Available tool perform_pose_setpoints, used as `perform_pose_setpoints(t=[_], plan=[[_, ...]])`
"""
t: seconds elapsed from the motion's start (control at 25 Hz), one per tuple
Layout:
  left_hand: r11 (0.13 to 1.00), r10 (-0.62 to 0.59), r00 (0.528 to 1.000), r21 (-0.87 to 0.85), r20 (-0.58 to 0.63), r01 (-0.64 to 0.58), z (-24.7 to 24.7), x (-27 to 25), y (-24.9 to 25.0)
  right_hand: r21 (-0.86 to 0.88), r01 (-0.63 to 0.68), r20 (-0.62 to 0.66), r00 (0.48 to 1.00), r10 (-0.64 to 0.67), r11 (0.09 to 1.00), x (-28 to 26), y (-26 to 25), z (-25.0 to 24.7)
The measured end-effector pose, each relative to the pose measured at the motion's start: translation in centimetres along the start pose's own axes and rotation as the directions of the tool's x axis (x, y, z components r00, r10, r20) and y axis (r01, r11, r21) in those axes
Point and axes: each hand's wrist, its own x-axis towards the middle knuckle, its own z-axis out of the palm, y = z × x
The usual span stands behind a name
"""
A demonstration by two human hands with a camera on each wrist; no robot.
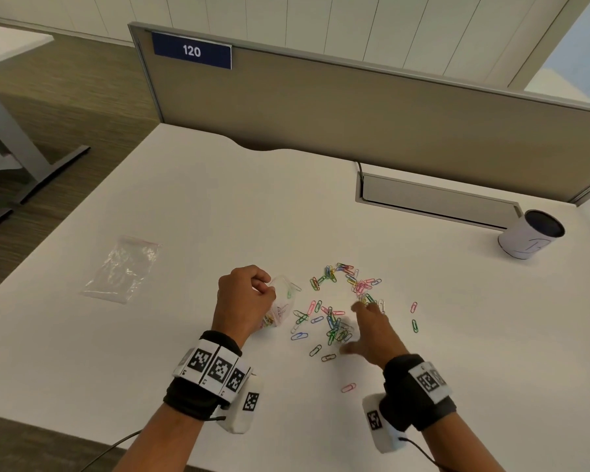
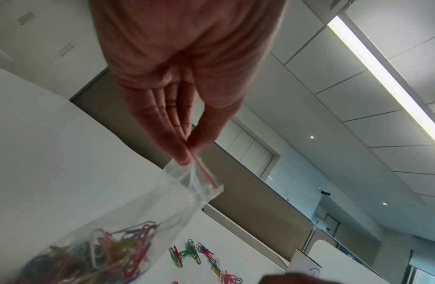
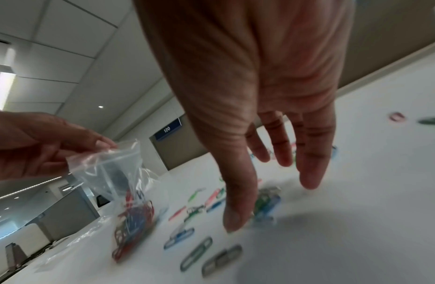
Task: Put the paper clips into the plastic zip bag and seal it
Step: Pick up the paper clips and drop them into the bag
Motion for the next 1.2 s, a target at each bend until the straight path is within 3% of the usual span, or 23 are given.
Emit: perform_pose_setpoints(t=[0.08,0.2,0.36,0.48,0.6,0.72,0.88,1.0,1.12,1.2], plan=[[1.0,-0.003,1.0,0.005,-0.003,0.003,-0.2,0.1,0.0,0.007,-0.059,0.06,0.997,0.058,0.998,-0.1,0.7,1.3],[1.0,-0.007,1.0,0.005,0.0,0.007,-0.3,0.0,-0.2,0.114,-0.026,0.008,1.0,0.025,0.993,1.1,-0.4,2.4],[1.0,-0.029,1.0,0.002,0.002,0.029,-0.5,-0.3,-0.2,0.196,0.144,-0.138,0.983,-0.118,0.97,3.3,-1.4,2.6],[0.999,-0.032,0.999,0.018,-0.03,0.032,-1.2,-0.5,-0.3,0.091,0.368,-0.233,0.911,-0.339,0.925,3.9,-1.9,2.6],[0.999,0.004,0.998,0.04,-0.059,-0.002,-1.7,-0.4,-0.3,-0.154,0.561,-0.047,0.818,-0.573,0.813,4.5,-3.7,4.0],[0.999,0.024,0.997,0.036,-0.07,-0.022,-2.1,-0.3,-0.3,-0.295,0.639,0.16,0.766,-0.622,0.711,5.0,-5.0,5.0],[0.999,0.024,0.998,0.045,-0.063,-0.021,-2.1,-0.4,-0.4,-0.277,0.567,0.086,0.818,-0.568,0.775,5.2,-3.6,3.4],[0.999,0.032,0.999,0.035,-0.03,-0.031,-1.7,-0.7,-0.3,-0.264,0.547,-0.003,0.824,-0.567,0.795,5.9,-3.0,2.1],[0.999,0.036,0.999,0.024,0.005,-0.036,-1.2,-0.8,0.0,-0.332,0.5,0.136,0.864,-0.484,0.8,6.7,-4.2,2.2],[0.999,0.031,0.999,0.014,0.02,-0.031,-0.9,-0.9,0.1,-0.373,0.525,0.203,0.851,-0.485,0.765,6.9,-4.6,2.9]])
